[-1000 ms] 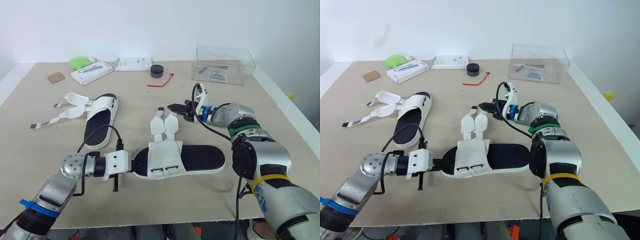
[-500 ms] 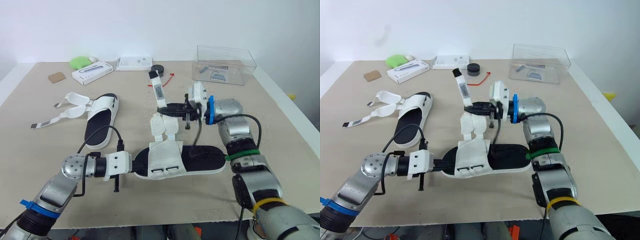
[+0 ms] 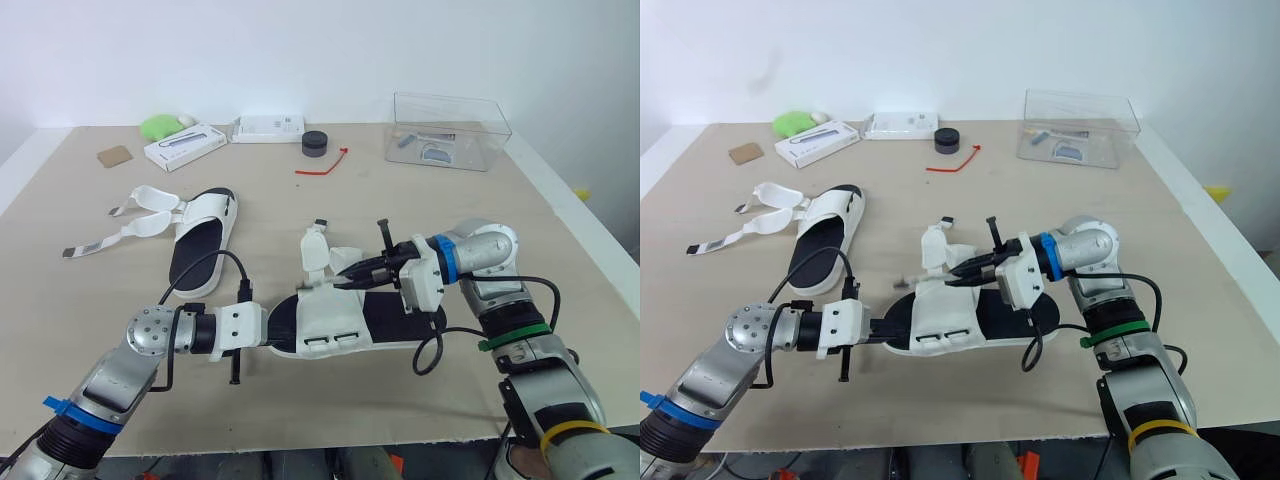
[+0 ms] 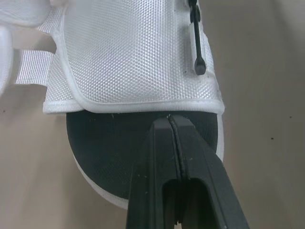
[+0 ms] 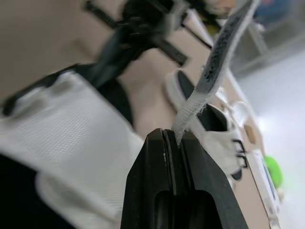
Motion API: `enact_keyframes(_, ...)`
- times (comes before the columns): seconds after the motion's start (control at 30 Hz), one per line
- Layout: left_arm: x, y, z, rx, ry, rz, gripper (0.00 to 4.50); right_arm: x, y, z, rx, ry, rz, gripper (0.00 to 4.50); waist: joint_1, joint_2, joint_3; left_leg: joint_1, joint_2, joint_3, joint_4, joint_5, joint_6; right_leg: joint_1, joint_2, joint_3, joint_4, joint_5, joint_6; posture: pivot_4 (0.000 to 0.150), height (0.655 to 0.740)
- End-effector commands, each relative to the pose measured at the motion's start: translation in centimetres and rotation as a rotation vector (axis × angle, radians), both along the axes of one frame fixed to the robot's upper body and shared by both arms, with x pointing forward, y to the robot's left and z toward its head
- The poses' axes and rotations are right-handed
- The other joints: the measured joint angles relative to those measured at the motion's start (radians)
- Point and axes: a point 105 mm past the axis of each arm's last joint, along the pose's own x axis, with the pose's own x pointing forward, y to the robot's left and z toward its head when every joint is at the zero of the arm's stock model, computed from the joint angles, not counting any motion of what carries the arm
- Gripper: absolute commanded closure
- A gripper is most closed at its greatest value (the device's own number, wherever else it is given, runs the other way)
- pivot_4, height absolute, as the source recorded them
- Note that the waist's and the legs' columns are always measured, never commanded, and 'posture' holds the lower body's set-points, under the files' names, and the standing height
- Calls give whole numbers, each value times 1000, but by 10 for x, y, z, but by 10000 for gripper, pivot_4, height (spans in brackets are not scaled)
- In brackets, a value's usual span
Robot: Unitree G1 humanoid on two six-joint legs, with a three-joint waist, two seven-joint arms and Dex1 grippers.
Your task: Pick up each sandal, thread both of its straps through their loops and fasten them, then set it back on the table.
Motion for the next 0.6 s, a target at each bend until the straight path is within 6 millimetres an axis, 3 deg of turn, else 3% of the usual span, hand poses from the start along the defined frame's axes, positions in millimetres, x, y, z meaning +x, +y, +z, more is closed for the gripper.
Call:
enact_keyframes(0.03,-1,-4,-2,8,6,-18,45000,-16,-3,-12,-172,-181,134,44525,0,0,0,0,0,0,0,0,0,0,0,0,0,0,0,1500,7400)
enact_keyframes(0.07,-1,-4,-2,7,5,-19,45000,-15,-4,-15,-190,-191,135,44525,0,0,0,0,0,0,0,0,0,0,0,0,0,0,0,1500,7400)
enact_keyframes(0.13,0,-5,-2,4,5,-21,45000,-12,-9,-18,-219,-200,125,38049,1,0,0,0,0,0,0,0,0,0,0,0,0,0,0,1500,7400)
enact_keyframes(0.2,1,-5,-2,5,6,-23,45000,-11,-11,-15,-211,-209,121,34672,2,0,0,0,0,0,1,0,0,0,0,0,0,0,0,1500,7400)
enact_keyframes(0.4,2,-6,-2,8,10,-35,45000,-14,-17,4,-129,-236,100,9741,2,0,0,0,0,0,1,0,0,1,0,1,0,0,0,1500,7400)
enact_keyframes(0.43,2,-5,-2,9,10,-37,45000,-15,-19,8,-108,-225,85,2400,3,0,0,0,0,0,1,0,0,1,0,1,0,0,0,1500,7400)
enact_keyframes(0.6,2,-4,-3,14,16,-47,45000,-24,-35,26,-37,-121,4,248,3,0,0,0,0,0,1,0,0,0,0,1,0,0,0,1500,7400)
